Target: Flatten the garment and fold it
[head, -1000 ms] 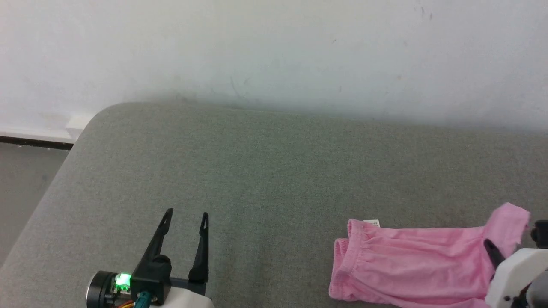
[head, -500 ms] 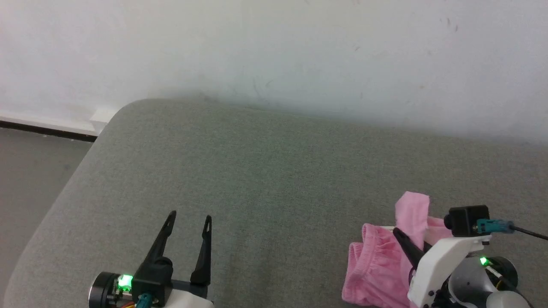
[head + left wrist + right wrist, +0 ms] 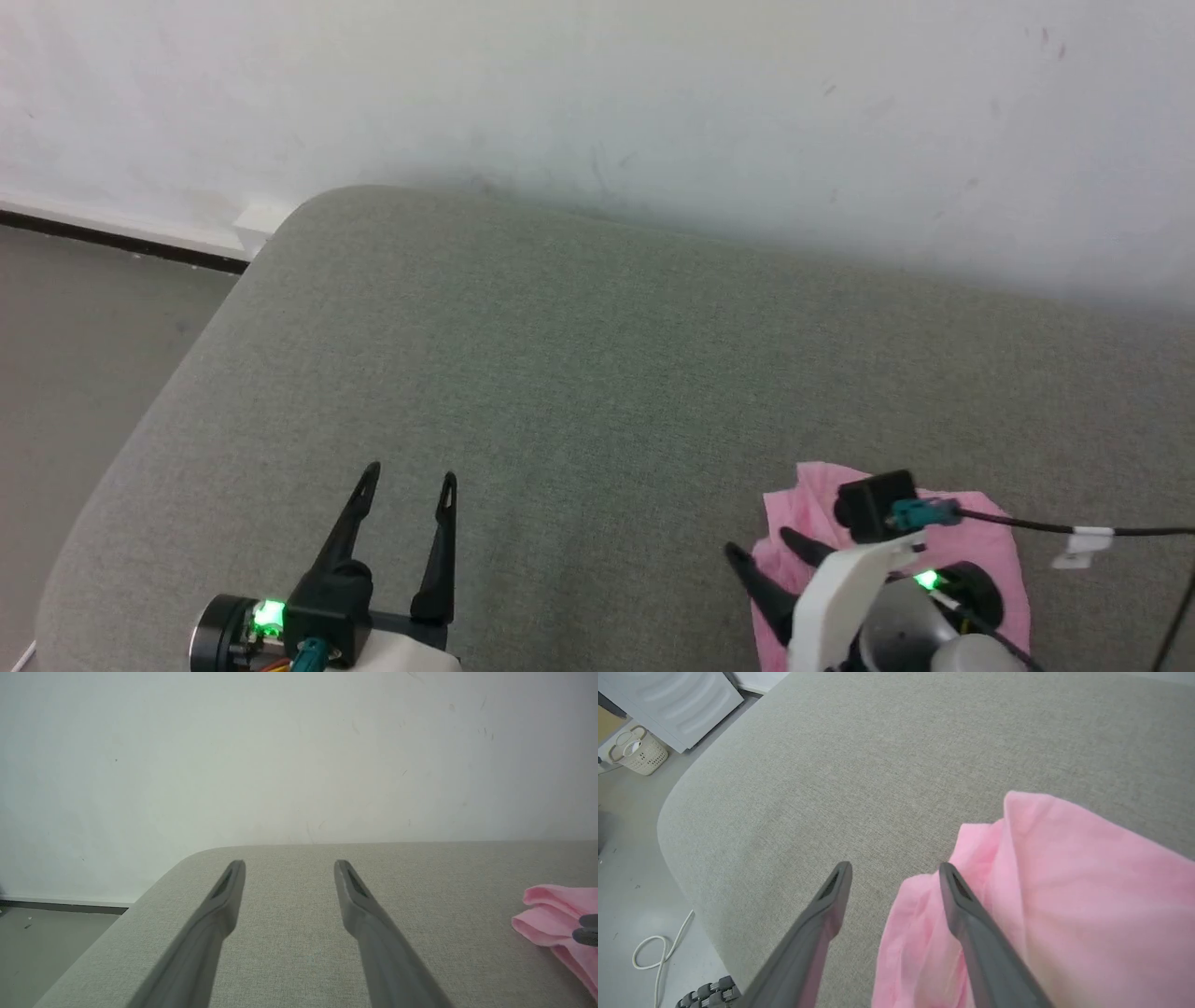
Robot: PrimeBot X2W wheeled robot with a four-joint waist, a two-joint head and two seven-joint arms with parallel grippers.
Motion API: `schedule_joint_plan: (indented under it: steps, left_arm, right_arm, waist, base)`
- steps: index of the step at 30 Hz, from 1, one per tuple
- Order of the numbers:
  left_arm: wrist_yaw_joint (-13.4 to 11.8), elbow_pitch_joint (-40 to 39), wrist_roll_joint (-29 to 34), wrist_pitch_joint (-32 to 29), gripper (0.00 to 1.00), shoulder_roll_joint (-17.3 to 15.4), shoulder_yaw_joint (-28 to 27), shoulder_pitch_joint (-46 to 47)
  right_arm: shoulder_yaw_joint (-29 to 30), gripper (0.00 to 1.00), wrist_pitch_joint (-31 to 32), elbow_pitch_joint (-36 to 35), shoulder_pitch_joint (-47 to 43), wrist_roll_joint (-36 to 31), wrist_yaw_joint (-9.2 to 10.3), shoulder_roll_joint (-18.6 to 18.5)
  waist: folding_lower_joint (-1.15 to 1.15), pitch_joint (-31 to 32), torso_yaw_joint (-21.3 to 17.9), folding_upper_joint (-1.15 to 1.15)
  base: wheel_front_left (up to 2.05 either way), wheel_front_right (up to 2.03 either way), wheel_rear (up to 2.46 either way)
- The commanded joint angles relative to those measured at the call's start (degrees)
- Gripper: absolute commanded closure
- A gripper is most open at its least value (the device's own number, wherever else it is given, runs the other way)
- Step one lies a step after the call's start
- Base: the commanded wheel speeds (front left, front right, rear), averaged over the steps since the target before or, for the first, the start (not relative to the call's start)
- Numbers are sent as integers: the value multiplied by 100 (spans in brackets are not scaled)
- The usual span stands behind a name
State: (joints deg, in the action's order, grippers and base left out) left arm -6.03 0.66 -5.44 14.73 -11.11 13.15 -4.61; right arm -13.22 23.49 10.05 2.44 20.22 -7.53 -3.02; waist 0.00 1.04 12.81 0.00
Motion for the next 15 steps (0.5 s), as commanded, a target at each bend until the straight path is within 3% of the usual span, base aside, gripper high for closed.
schedule_joint_plan:
  steps: [1,8,15]
  left_arm:
    - [40,27,56,27,0,29,-21,61]
    - [64,43,75,27,0,63,-72,51]
    - [78,-40,22,27,0,145,-182,1]
  right_arm:
    - [-173,0,-59,-45,114,-51,4,13]
    - [-529,0,-207,-621,448,-123,4,-103]
    - [-259,0,-969,-967,1045,-626,4,-977]
  waist:
    - [0,22,-38,0]
    - [0,144,-303,0]
    - [0,256,-668,0]
  base:
    - [0,0,0]
    - [0,0,0]
    - [0,0,0]
